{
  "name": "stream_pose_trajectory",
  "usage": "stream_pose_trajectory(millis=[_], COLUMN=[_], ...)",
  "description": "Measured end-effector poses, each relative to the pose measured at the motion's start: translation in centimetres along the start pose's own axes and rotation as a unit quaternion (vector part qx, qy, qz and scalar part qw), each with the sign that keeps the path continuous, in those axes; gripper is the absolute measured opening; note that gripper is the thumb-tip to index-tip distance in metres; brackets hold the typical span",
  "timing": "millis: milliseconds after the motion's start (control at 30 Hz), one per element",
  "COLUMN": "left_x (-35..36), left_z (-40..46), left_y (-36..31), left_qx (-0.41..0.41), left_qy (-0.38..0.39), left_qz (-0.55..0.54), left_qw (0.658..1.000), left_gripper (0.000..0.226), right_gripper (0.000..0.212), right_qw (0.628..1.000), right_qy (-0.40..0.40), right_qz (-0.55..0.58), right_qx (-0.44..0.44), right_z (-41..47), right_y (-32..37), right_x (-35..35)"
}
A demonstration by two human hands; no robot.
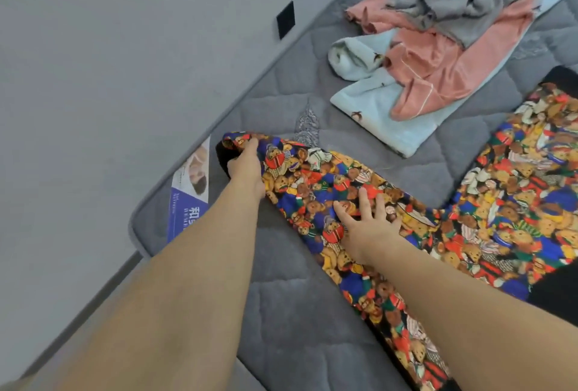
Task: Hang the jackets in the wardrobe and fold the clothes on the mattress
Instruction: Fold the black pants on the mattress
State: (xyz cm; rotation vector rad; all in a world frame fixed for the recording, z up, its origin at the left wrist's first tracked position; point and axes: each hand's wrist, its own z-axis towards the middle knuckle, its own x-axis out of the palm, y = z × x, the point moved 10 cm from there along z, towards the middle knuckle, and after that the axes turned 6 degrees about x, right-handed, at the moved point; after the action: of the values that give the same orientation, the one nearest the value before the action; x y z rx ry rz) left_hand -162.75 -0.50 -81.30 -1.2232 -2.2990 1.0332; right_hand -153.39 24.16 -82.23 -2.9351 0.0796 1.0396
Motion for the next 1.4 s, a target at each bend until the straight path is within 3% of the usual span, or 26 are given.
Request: stream_pose_trajectory(millis=[100,167,233,300,400,467,500,567,633,733,800,900,967,1033,1067,1133,1200,1267,1300,1333,1400], left_x=[2.9,4.9,4.6,2.1,-2.9,-4.0,-2.4,3.2,8.2,11.3,11.0,9.9,9.5,9.4,9.4,10.5,12.7,14.2,14.9,15.9,18.5], left_z=[0.2,0.0,-0.2,-1.3,-4.0,-8.6,-10.8,-16.1,-23.6,-34.2,-36.9,-37.4,-37.6,-38.3,-38.5,-39.6,-39.7,-37.3,-36.0,-34.9,-32.9], left_y=[-5.5,-7.6,-8.0,-6.9,-2.0,-0.4,0.3,4.6,12.3,23.9,30.0,35.1,36.2,35.8,35.6,34.0,31.6,29.9,29.3,28.6,27.4], left_qx=[0.102,0.132,0.118,0.077,0.026,0.104,0.194,0.378,0.483,0.494,0.436,0.390,0.410,0.429,0.425,0.422,0.369,0.200,0.144,0.130,0.187], left_qy=[0.012,0.070,0.078,0.016,-0.146,-0.209,-0.163,0.033,0.257,0.523,0.573,0.541,0.509,0.498,0.503,0.520,0.503,0.459,0.433,0.412,0.366], left_qz=[0.074,0.008,-0.043,-0.040,0.098,0.240,0.337,0.492,0.565,0.599,0.661,0.742,0.756,0.753,0.751,0.715,0.694,0.691,0.686,0.700,0.762], left_qw=[0.992,0.989,0.989,0.996,0.984,0.942,0.907,0.783,0.617,0.351,0.208,0.072,0.007,0.019,0.051,0.201,0.359,0.521,0.567,0.569,0.501], left_gripper=[0.034,0.031,0.032,0.033,0.046,0.050,0.050,0.047,0.050,0.062,0.081,0.117,0.125,0.108,0.094,0.065,0.035,0.021,0.028,0.036,0.046], right_gripper=[0.081,0.081,0.078,0.071,0.063,0.061,0.061,0.060,0.061,0.069,0.077,0.100,0.118,0.125,0.121,0.104,0.061,0.022,0.012,0.009,0.013], right_qw=[1.000,0.999,0.998,0.997,0.989,0.981,0.979,0.977,0.979,0.986,0.990,0.996,0.997,0.995,0.993,0.986,0.962,0.935,0.920,0.906,0.890], right_qy=[0.024,0.047,0.061,0.044,-0.036,-0.076,-0.093,-0.118,-0.122,-0.103,-0.073,-0.026,-0.022,-0.020,-0.030,-0.043,-0.076,-0.068,-0.043,-0.013,0.048], right_qz=[-0.014,-0.009,0.011,0.031,0.084,0.124,0.124,0.108,0.110,0.106,0.105,0.076,0.077,0.102,0.111,0.159,0.250,0.309,0.332,0.352,0.368], right_qx=[0.008,-0.002,-0.023,-0.060,-0.114,-0.128,-0.134,-0.139,-0.122,-0.074,-0.055,-0.029,-0.007,-0.007,-0.004,0.027,0.080,0.159,0.201,0.233,0.264], right_z=[1.1,1.2,0.9,0.1,-1.7,-3.6,-4.7,-7.2,-9.9,-14.2,-17.2,-21.1,-23.0,-24.3,-24.8,-25.2,-25.5,-25.1,-24.5,-23.7,-21.8], right_y=[-0.1,0.1,0.1,-0.3,-2.4,-5.0,-6.4,-9.7,-13.7,-20.8,-24.9,-29.3,-31.3,-32.4,-32.8,-34.2,-36.4,-39.2,-40.7,-42.1,-44.0], right_x=[0.9,0.9,0.4,-0.6,-1.2,0.1,1.2,4.2,7.8,14.3,18.8,24.6,27.7,29.9,30.5,30.6,29.0,26.5,25.8,25.4,24.9])
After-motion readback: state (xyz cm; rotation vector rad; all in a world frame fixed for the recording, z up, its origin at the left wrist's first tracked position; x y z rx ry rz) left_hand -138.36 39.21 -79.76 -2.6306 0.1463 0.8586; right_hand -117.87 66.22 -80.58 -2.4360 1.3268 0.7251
